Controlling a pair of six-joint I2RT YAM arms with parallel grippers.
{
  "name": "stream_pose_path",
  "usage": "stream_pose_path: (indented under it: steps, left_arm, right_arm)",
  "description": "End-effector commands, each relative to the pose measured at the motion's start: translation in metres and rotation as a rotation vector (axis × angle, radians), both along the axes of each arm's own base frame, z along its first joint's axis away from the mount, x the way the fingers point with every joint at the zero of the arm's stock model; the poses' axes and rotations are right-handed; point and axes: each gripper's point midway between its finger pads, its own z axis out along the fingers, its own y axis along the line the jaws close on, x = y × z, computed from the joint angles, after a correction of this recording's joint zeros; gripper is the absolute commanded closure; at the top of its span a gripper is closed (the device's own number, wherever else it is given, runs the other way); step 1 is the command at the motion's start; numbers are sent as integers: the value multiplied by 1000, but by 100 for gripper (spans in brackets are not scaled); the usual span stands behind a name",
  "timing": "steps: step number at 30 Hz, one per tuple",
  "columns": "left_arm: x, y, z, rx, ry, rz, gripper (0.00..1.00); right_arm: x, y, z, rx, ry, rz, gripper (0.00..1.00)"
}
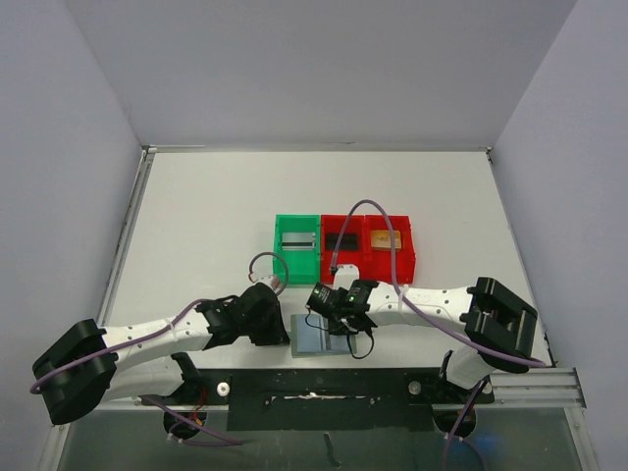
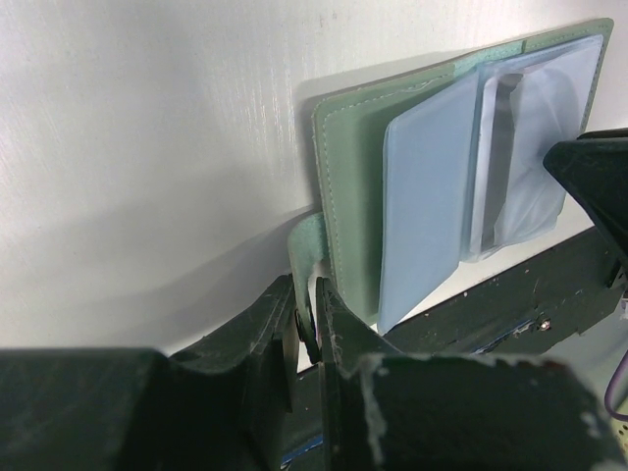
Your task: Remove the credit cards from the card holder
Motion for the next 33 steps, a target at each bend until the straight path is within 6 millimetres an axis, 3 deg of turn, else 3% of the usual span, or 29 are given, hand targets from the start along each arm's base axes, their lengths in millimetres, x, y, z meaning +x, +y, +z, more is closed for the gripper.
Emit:
stream_pose_path:
  steps: [1, 12, 20, 22, 24, 28, 33]
  left_arm:
    - [8, -18, 18, -73, -50, -25, 88]
    - [9, -19, 18, -74, -50, -28, 88]
    - [10, -23, 18, -86, -50, -29, 89]
    - [10, -23, 18, -88, -50, -28, 89]
    - [10, -23, 19, -87, -51, -28, 89]
    - [10, -22, 18, -87, -51, -25, 89]
    - [8, -22, 18, -91, -49, -29, 89]
  right_arm:
    - [10, 22, 28, 86, -66, 35, 86]
    - [12, 21, 42, -14, -91, 46, 92]
    - [12, 52, 52, 67, -101, 115, 90]
    - [13, 56, 52, 82, -100, 112, 86]
    - [13, 45, 48, 60, -101, 68, 77]
    - [13, 12, 34, 57, -75, -36, 70]
    - [12, 0, 19, 124, -38, -81, 63]
